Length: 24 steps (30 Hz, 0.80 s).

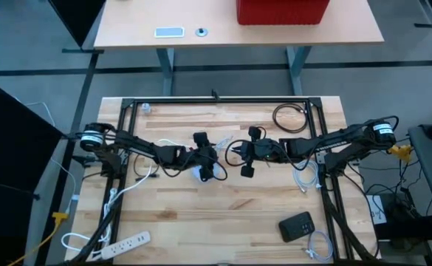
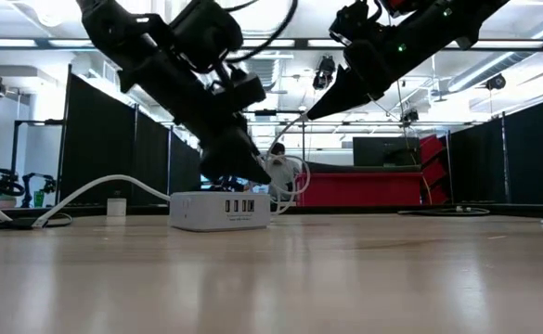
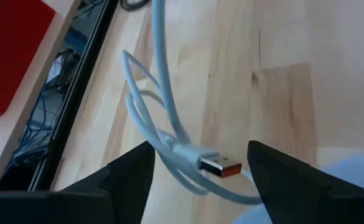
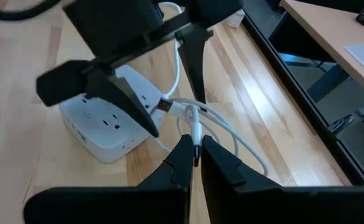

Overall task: Insert USB
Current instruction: Insert the white USB cable into the top white outlet extension

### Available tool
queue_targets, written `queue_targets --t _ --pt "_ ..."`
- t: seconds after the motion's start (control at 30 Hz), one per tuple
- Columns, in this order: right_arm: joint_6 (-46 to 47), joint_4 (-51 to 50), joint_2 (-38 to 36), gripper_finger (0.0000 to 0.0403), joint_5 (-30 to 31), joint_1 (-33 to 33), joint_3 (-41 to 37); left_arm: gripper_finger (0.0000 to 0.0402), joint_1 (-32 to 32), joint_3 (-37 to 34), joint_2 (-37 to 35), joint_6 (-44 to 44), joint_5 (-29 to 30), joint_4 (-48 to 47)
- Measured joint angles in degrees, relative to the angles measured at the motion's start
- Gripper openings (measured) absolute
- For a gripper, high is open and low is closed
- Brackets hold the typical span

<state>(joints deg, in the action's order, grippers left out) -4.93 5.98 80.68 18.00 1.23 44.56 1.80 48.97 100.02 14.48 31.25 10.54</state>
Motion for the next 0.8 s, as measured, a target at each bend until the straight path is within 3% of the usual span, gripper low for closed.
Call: queue_targets --t 0.1,0.37,0.67,0.8 --pt "0.0 -0.1 0.0 0.0005 0.0 0.0 0.0 0.0191 0.1 0.0 0.3 0.0 1.2 0.1" --pt "-0.1 -0.2 0.0 0.0005 0.0 0.0 0.0 0.0019 0.1 0.0 0.1 -0.1 1.3 3.1" --pt "-0.2 -2.3 0.0 0.0006 0.0 0.0 0.0 0.0007 0.3 0.0 -0.3 -0.2 1.2 4.5" --pt "-2.0 -2.6 0.4 0.0044 -0.2 0.1 0.0 0.0001 1.2 0.0 -1.4 -0.2 1.2 4.5"
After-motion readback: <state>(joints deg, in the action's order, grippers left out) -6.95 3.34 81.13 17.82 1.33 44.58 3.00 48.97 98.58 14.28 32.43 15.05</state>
